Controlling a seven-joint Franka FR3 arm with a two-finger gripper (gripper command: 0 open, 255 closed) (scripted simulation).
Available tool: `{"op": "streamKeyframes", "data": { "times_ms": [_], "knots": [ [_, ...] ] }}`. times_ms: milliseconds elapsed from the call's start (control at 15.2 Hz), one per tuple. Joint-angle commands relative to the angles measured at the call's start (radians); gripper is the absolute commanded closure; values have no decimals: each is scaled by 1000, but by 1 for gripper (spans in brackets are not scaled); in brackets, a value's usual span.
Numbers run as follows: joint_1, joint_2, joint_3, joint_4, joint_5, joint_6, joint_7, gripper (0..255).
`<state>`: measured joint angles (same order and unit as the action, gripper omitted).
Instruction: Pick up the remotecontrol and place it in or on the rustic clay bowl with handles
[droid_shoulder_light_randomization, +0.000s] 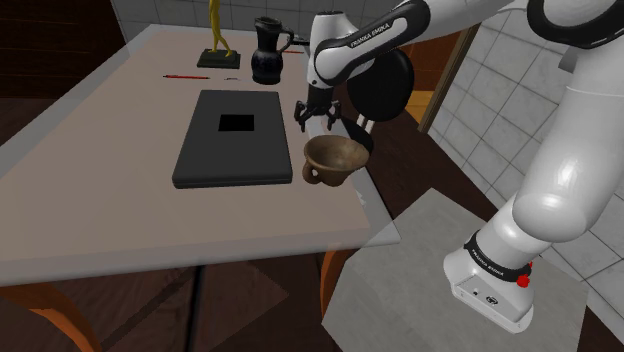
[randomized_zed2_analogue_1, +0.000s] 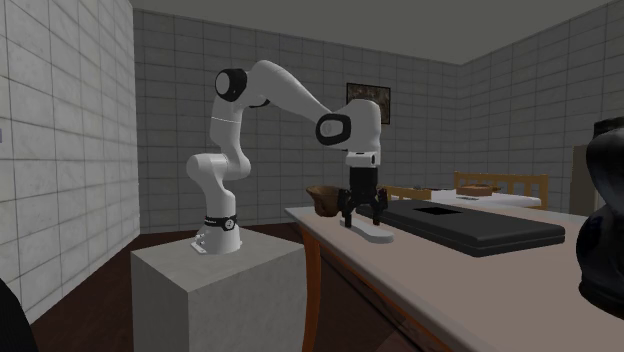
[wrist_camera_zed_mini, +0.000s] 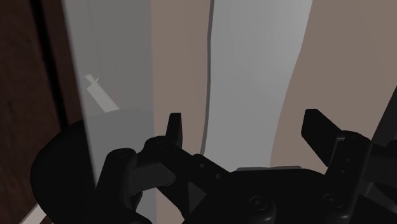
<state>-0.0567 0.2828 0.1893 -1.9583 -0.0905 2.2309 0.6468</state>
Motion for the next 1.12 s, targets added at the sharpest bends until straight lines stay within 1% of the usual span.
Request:
{"op": "streamKeyframes", "data": {
  "times_ms": [0, 264, 330, 924, 1056],
  "knots": [
    [0, 2, 0, 0, -1, 2, 1, 0],
    [0, 2, 0, 0, -1, 2, 1, 0],
    [0, 2, 0, 0, -1, 2, 1, 255],
    [0, 2, 0, 0, -1, 2, 1, 255],
    [-1, -12, 1, 9, 4, -21, -2, 255]
  ]
}}
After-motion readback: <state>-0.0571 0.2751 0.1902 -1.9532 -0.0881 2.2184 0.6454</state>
